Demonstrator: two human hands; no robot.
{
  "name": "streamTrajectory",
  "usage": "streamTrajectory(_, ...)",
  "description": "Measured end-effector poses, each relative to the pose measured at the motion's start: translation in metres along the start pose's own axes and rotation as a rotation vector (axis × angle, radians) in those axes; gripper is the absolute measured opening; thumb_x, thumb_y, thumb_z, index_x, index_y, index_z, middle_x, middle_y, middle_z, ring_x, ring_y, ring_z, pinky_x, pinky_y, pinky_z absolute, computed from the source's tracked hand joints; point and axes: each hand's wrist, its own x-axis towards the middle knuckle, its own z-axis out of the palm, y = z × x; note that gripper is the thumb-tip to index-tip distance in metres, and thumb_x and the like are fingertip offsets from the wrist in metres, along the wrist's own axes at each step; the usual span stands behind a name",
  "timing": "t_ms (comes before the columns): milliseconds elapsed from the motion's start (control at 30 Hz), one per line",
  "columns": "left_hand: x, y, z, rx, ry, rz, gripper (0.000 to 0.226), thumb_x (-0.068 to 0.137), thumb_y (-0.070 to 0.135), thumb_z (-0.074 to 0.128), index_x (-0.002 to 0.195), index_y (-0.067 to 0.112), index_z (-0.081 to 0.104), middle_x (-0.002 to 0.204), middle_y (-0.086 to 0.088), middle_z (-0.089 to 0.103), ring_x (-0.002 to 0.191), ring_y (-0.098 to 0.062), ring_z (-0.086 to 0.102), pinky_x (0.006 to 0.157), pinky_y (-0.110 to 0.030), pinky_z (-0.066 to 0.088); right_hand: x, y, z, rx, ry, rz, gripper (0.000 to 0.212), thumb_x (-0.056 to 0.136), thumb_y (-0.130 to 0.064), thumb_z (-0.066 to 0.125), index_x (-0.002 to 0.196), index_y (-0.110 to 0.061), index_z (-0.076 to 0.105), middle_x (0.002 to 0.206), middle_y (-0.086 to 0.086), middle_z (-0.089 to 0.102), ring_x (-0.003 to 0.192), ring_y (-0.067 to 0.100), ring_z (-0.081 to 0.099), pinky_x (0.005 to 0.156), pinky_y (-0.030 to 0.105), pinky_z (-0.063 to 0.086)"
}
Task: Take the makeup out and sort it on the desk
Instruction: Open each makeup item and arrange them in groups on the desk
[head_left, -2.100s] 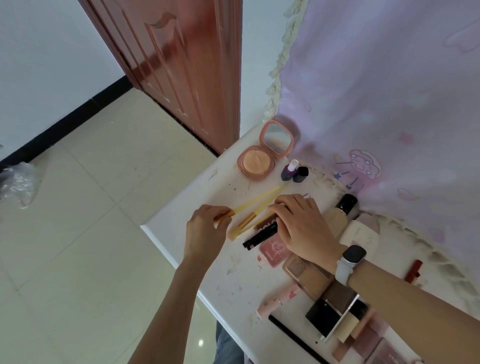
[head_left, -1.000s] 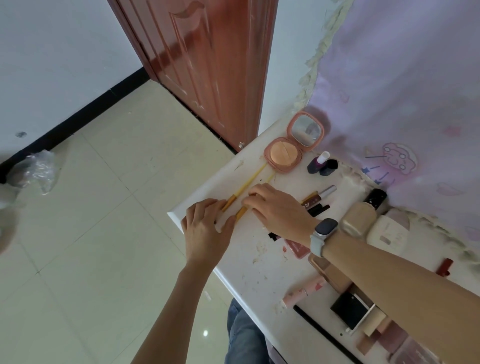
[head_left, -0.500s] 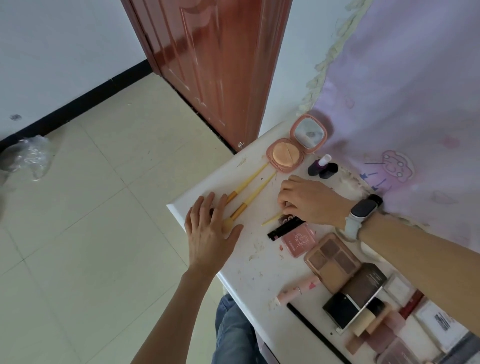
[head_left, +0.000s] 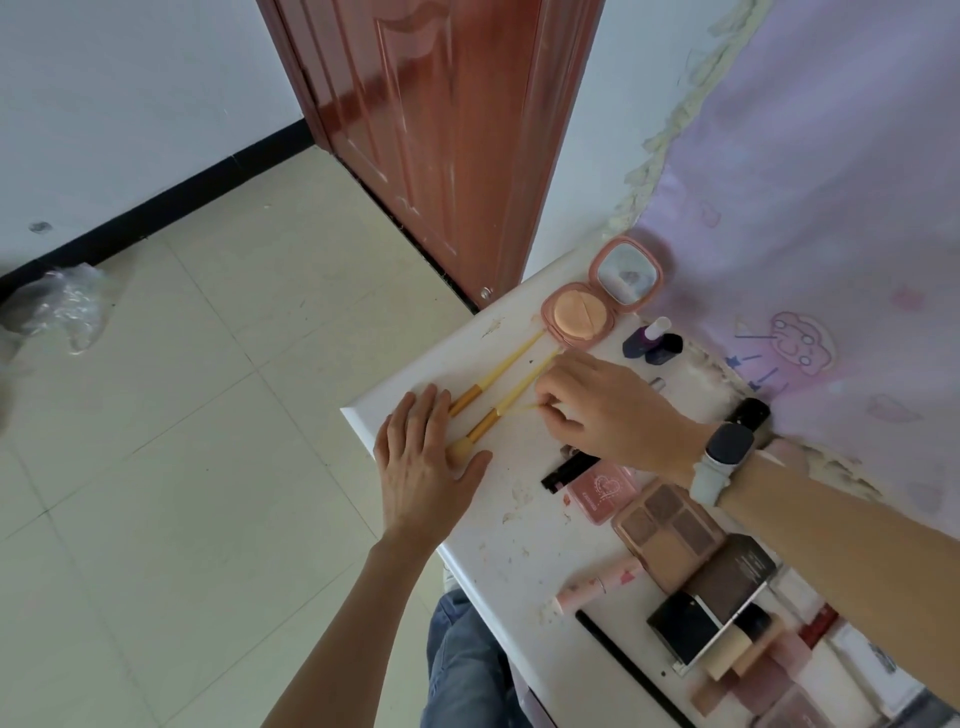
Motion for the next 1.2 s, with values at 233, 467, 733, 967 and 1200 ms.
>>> streamTrajectory(233,-0.001,0.0,-0.005,-0.084,-0.015,-0.009,0.07,0.079,0.049,0.054,0.133,0.005,0.045,0.139,-0.011,0.046,0.132,-0.033,0.035,0.108,-0.047,0.024,0.002,-0.019,0.022,0.941,0.376,1.25,0.017,0.087,-0.002,0.052,0.104,-0.003,0.053,0.072,0.008,0.059,0.049,0.008,0.056,0.052,0.018,0.05)
streamTrajectory(467,-0.004,0.001,-0.01,-0.115,-0.022,0.066,0.058,0.084,0.044,0.039,0.129,0.01,0.051,0.138,-0.015,0.045,0.132,-0.036,0.034,0.109,-0.047,0.02,0.013,-0.02,0.037,1.064,0.29,1.516,0.022,0.085,-0.002,0.057,0.063,-0.003,0.055,0.064,0.01,0.059,0.056,0.021,0.063,0.074,0.039,0.051)
streamTrajectory(733,-0.012,0.008,-0.002,0.175,-0.077,0.408,0.042,0.085,0.043,0.043,0.119,0.027,0.061,0.138,-0.007,0.048,0.132,-0.035,0.036,0.105,-0.063,0.015,-0.016,-0.001,0.017,0.444,0.073,0.957,0.017,0.09,-0.008,0.049,0.1,-0.014,0.061,0.093,-0.005,0.061,0.081,0.009,0.055,0.073,0.023,0.046)
streamTrajectory(967,-0.012,0.003,-0.001,0.173,-0.105,0.376,0.046,0.086,0.043,0.042,0.12,0.018,0.06,0.139,-0.007,0.046,0.133,-0.031,0.035,0.106,-0.061,0.019,-0.057,0.033,0.01,-0.203,-0.331,0.449,0.03,0.088,-0.013,0.049,0.116,-0.021,0.056,0.116,-0.002,0.051,0.111,0.019,0.04,0.085,0.031,0.029)
streamTrajectory(1200,-0.014,0.005,-0.002,0.113,-0.065,0.371,0.047,0.085,0.041,0.043,0.12,0.016,0.061,0.139,-0.008,0.046,0.135,-0.031,0.03,0.107,-0.06,0.014,-0.049,0.04,0.0,-0.421,-0.46,0.186,0.026,0.084,-0.006,0.05,0.11,-0.01,0.056,0.108,0.006,0.055,0.102,0.027,0.049,0.079,0.035,0.035)
